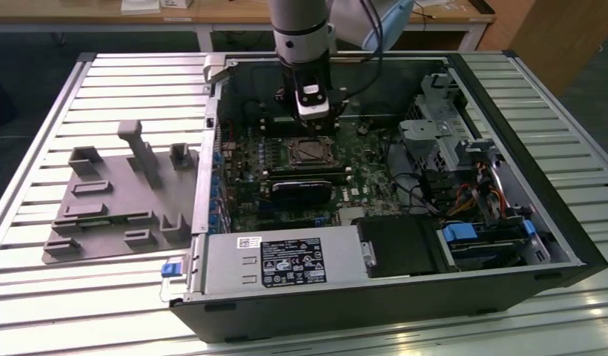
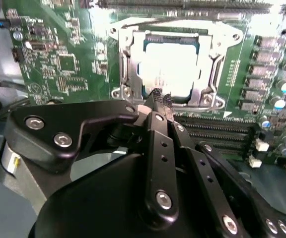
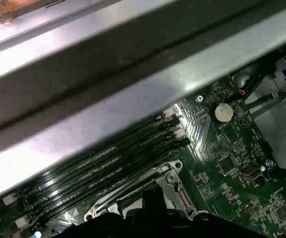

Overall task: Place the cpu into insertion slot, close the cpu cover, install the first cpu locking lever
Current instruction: 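Close the cpu cover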

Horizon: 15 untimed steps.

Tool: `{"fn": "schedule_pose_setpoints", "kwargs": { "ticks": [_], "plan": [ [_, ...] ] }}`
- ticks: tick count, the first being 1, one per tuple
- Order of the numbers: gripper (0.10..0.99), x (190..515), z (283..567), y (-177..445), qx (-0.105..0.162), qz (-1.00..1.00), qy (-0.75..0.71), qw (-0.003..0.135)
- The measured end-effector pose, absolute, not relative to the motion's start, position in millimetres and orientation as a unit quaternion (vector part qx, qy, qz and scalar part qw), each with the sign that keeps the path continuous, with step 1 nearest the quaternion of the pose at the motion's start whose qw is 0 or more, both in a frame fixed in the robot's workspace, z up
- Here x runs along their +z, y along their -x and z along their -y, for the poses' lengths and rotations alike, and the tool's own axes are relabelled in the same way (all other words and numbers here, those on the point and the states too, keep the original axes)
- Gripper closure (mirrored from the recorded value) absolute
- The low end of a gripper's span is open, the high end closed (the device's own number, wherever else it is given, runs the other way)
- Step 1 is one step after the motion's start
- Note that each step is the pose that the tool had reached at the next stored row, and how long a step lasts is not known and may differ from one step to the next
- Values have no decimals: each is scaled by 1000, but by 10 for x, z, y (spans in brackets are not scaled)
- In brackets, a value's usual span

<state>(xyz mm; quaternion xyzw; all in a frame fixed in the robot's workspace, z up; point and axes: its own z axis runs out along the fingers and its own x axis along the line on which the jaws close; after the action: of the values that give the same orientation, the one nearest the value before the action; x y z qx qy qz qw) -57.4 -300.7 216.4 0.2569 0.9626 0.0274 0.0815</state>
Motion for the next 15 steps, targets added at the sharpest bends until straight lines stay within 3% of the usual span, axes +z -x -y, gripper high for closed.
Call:
{"fn": "schedule_pose_setpoints", "kwargs": {
  "ticks": [10,15],
  "plan": [
    [984,2161,3150,574,25,-963,-256,82],
    [984,2159,3151,574,3,-967,-240,87]
  ]
}}
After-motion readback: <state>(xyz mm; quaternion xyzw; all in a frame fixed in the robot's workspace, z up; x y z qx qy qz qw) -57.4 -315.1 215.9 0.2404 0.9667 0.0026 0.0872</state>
